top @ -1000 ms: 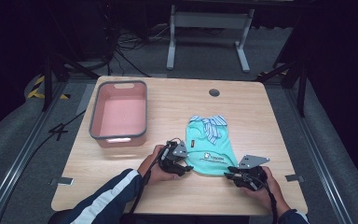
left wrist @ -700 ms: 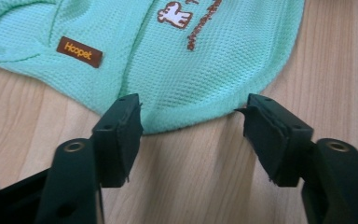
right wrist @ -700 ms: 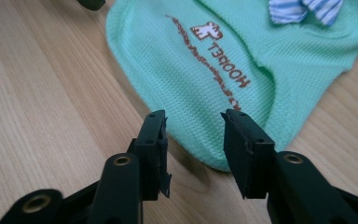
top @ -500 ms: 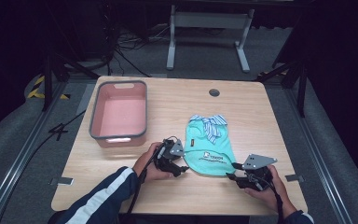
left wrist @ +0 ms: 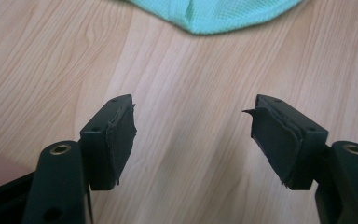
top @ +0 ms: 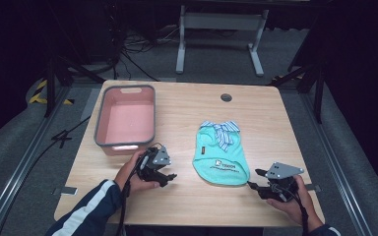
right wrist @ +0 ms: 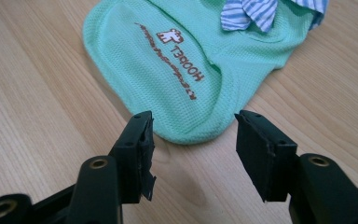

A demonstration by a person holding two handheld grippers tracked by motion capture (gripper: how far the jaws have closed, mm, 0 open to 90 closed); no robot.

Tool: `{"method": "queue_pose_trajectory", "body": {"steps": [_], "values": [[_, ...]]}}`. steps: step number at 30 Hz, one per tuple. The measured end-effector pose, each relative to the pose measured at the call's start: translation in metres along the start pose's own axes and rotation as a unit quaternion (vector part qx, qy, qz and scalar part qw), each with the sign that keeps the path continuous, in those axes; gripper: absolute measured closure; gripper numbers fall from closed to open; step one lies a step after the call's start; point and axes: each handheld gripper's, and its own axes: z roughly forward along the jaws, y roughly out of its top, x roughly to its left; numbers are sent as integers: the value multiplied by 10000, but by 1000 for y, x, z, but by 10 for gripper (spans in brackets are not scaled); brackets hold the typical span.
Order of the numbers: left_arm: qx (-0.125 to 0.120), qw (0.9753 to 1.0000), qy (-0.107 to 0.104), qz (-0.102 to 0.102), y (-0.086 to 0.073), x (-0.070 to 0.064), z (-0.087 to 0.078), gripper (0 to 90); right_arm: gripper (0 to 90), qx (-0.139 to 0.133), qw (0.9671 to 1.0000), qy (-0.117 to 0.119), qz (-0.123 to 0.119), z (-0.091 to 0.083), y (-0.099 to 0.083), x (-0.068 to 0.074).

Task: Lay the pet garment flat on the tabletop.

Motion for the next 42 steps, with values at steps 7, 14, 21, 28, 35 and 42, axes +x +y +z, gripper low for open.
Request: {"method": "queue_pose_trajectory", "body": {"steps": [7,14,21,28,35,42], "values": [[-85,9999,96,0,-15,3,-17,288,449,50,9999,-150,23,-2,-6,-5],[-174,9994,284,-43,-40,10,-40,276,425,68,9996,-254,100,-4,-11,-10],[-72,9984,512,-246,-61,15,-50,277,414,78,9992,-347,204,-9,-20,-16],[-103,9968,663,-426,-80,20,-66,273,404,80,9985,-433,335,-14,-31,-22],[-172,9948,740,-675,-96,27,-74,272,388,89,9974,-524,495,-18,-42,-27],[-269,9936,661,-874,-110,33,-81,265,376,128,9952,-602,755,-22,-59,-33]]}}
